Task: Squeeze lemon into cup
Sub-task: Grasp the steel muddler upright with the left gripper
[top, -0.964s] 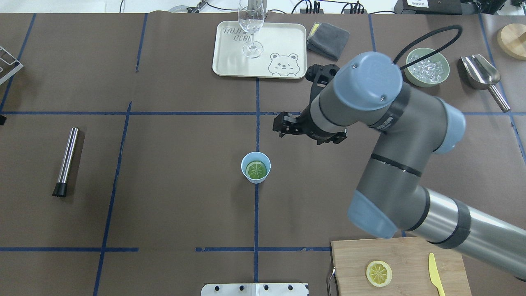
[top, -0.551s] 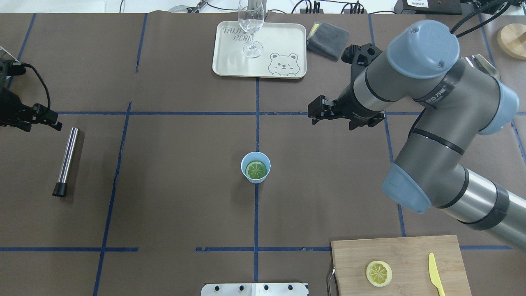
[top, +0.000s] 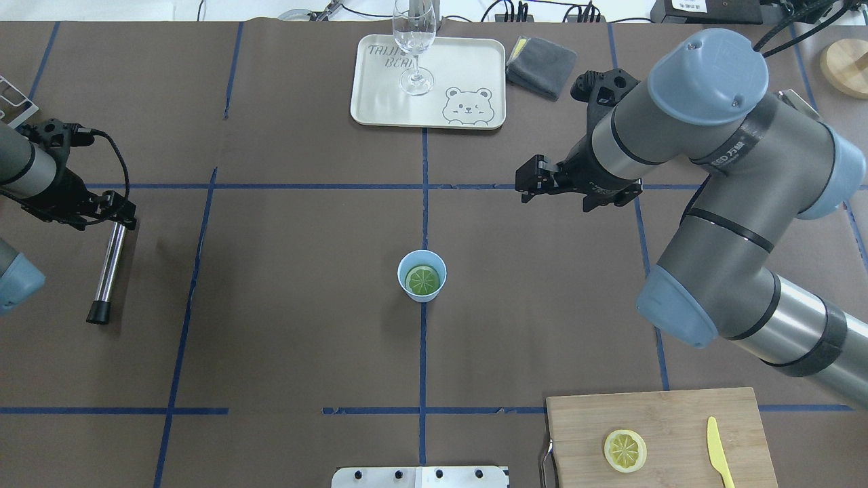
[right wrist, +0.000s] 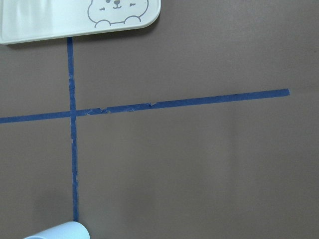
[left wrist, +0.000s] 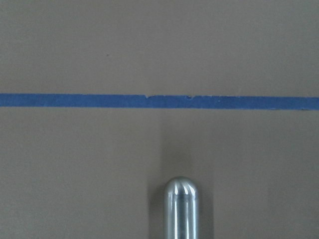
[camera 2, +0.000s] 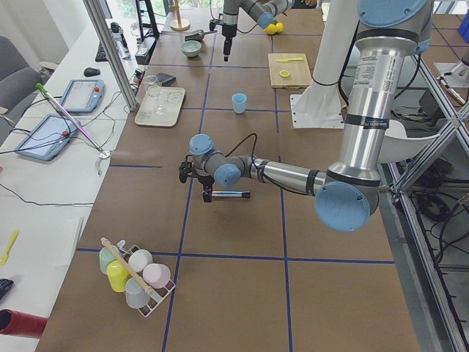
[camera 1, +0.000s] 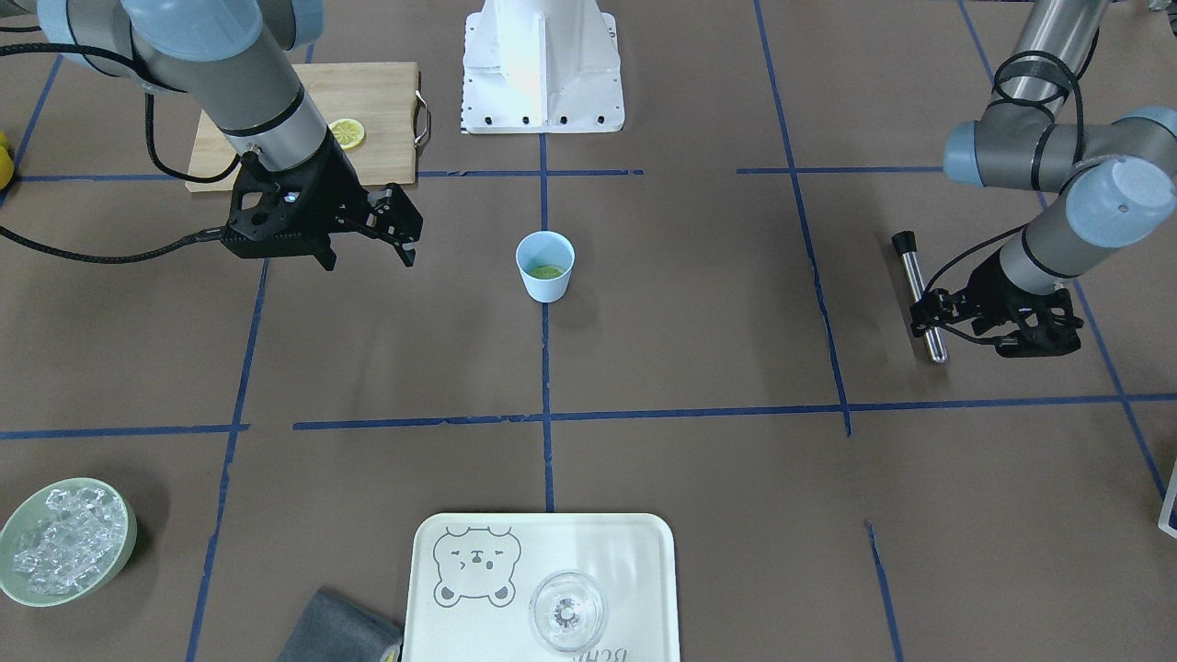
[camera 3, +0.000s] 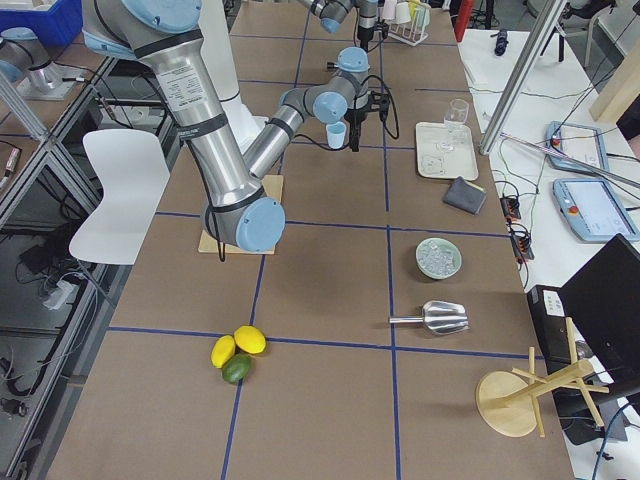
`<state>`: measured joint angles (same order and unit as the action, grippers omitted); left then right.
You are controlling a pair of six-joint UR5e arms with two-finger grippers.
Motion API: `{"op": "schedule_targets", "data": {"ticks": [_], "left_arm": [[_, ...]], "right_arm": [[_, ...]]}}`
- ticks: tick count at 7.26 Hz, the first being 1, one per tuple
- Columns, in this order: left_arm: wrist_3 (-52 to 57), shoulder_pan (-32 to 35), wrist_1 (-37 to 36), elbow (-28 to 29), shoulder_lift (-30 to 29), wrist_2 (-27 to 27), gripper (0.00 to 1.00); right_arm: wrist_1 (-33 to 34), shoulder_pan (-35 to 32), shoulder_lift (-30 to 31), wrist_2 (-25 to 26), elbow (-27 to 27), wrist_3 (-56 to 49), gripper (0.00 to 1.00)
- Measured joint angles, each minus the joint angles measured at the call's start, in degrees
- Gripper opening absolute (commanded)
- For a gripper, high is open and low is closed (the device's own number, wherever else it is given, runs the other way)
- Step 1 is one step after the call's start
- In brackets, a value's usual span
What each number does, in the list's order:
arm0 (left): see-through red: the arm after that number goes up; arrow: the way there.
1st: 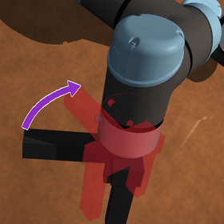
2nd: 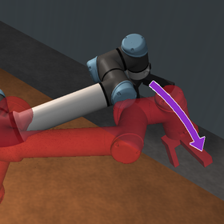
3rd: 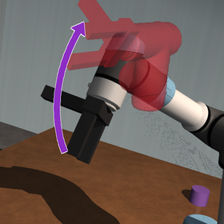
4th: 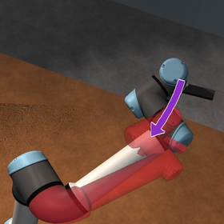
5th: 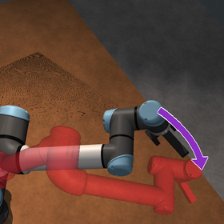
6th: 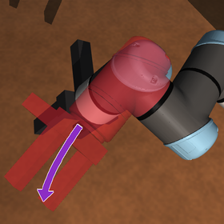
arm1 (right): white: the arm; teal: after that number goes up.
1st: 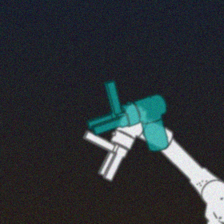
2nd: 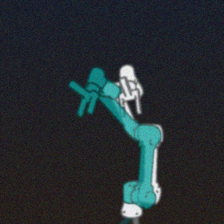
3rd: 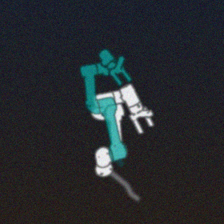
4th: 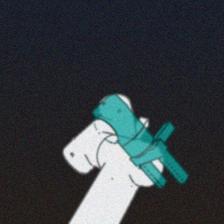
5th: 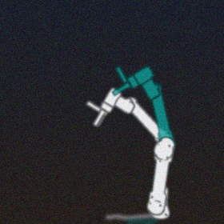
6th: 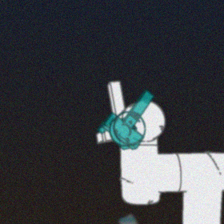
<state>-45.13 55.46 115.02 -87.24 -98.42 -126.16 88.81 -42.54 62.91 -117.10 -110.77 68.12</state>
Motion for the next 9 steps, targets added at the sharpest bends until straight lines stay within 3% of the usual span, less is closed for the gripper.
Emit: {"op": "schedule_targets", "data": {"ticks": [3,4,5,7,8,9], "left_arm": [[0.0,-1.2,0.0,0.5,-0.1,0.5,0.77],[0.0,-1.3,0.0,0.5,-0.1,0.5,0.53],[0.0,-1.4,0.0,0.4,0.0,0.5,0.45],[0.1,-1.6,0.0,0.5,0.1,0.6,0.45],[0.1,-1.9,0.0,0.6,0.1,0.6,0.29],[0.1,-2.1,0.0,0.6,0.1,0.6,0.0]], "right_arm": [[0.0,0.0,0.0,0.0,0.1,0.0,1.0],[0.0,0.1,0.0,0.0,0.1,0.0,1.0],[0.0,0.1,0.0,0.0,0.1,0.0,1.0],[0.0,0.1,0.0,0.0,0.1,0.0,1.0],[0.0,0.1,0.0,-0.1,0.1,0.0,1.0],[0.0,0.0,0.0,-0.1,0.1,0.0,1.0]]}}
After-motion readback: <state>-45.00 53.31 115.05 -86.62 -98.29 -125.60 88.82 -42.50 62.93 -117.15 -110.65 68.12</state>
